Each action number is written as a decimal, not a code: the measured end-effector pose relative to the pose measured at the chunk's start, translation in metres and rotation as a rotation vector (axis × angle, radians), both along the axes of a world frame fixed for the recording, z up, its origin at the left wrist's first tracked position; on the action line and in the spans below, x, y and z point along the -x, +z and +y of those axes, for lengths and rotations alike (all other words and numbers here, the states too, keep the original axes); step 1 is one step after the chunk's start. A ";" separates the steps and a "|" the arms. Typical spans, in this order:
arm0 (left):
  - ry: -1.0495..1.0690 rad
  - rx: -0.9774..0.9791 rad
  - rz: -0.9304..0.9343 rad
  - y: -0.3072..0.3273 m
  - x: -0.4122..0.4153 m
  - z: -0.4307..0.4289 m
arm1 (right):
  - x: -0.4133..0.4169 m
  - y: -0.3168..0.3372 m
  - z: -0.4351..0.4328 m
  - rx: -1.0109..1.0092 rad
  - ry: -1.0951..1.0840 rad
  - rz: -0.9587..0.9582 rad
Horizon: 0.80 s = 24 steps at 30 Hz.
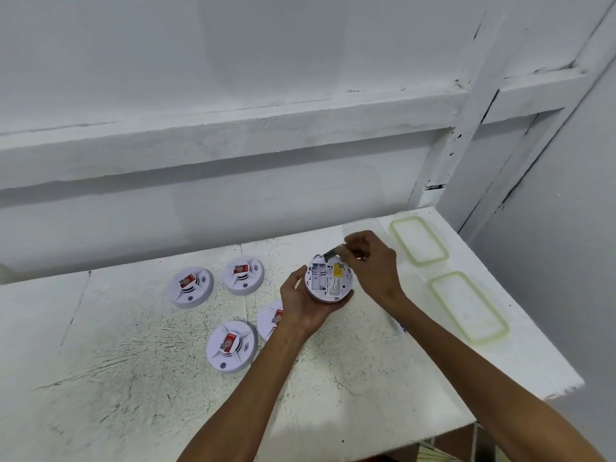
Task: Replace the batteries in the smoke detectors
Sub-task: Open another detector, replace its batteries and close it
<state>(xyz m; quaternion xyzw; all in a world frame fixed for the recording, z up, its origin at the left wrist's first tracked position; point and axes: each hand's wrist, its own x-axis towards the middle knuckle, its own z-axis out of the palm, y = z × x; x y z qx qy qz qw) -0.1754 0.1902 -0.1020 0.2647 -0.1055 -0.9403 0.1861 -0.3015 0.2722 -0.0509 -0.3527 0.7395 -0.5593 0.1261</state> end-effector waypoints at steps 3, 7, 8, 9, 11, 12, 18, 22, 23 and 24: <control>-0.017 0.015 -0.001 0.004 0.001 0.002 | -0.012 -0.004 -0.003 -0.036 0.061 0.047; -0.027 0.027 0.006 0.009 0.001 0.003 | -0.018 -0.012 -0.004 -0.103 0.107 0.213; -0.024 0.029 0.007 0.009 0.001 0.002 | -0.019 -0.015 -0.005 -0.110 0.114 0.280; -0.026 0.030 0.009 0.009 0.001 0.002 | -0.021 -0.018 -0.005 -0.109 0.114 0.342; -0.041 0.039 0.012 0.009 0.000 0.002 | -0.026 -0.024 -0.006 -0.110 0.094 0.436; -0.049 0.046 0.014 0.009 0.000 0.002 | -0.027 -0.026 -0.006 -0.112 0.088 0.457; -0.048 0.057 -0.008 0.008 -0.001 0.004 | -0.031 -0.037 -0.002 -0.182 0.098 0.617; 0.002 0.038 -0.029 0.002 0.002 0.009 | -0.037 -0.039 0.005 -0.307 0.087 0.885; 0.009 0.030 -0.036 0.000 0.002 0.011 | -0.038 -0.039 0.007 -0.318 0.088 0.947; 0.013 0.027 -0.045 -0.002 0.002 0.012 | -0.039 -0.040 0.008 -0.317 0.094 0.987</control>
